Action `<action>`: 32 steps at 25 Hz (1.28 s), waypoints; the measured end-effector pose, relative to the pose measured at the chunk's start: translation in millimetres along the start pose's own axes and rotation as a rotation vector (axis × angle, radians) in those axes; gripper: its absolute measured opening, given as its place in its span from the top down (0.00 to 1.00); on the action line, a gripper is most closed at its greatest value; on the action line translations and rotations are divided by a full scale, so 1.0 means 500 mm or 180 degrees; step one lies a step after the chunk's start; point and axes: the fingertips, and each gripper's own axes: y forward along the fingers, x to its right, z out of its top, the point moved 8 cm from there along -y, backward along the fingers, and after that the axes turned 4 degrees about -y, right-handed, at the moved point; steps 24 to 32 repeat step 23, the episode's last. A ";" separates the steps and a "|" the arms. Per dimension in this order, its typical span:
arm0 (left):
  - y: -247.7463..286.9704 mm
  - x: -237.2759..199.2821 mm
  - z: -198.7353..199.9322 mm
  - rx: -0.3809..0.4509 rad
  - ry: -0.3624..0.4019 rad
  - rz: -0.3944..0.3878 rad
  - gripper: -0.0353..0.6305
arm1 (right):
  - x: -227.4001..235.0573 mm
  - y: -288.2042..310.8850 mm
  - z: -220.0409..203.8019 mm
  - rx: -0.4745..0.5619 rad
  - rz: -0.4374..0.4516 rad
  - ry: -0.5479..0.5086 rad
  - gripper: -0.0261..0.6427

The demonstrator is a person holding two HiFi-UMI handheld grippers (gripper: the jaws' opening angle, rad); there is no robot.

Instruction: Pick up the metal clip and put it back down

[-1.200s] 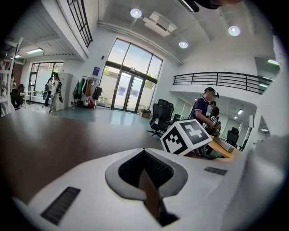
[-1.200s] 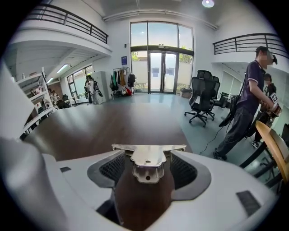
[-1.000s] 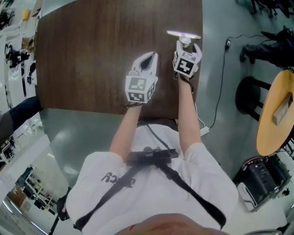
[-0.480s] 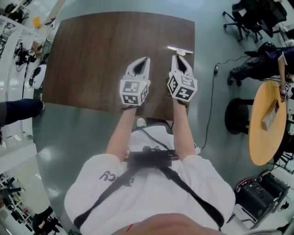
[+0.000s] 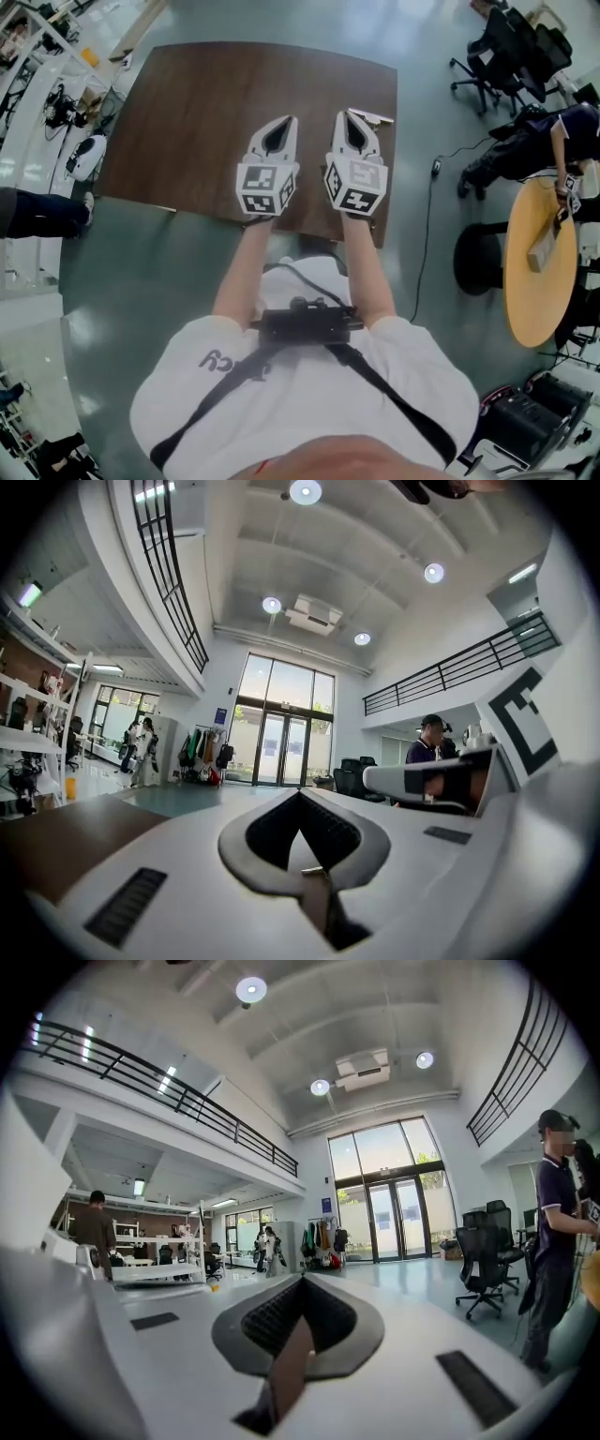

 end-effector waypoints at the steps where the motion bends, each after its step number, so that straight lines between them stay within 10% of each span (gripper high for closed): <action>1: -0.010 0.002 0.003 0.0018 0.0011 0.0006 0.94 | -0.010 -0.005 -0.008 -0.0029 0.0012 0.0008 0.95; 32: -0.093 0.027 -0.012 0.0110 -0.0214 -0.0025 0.94 | -0.073 -0.098 -0.011 0.0044 0.0015 -0.0207 0.95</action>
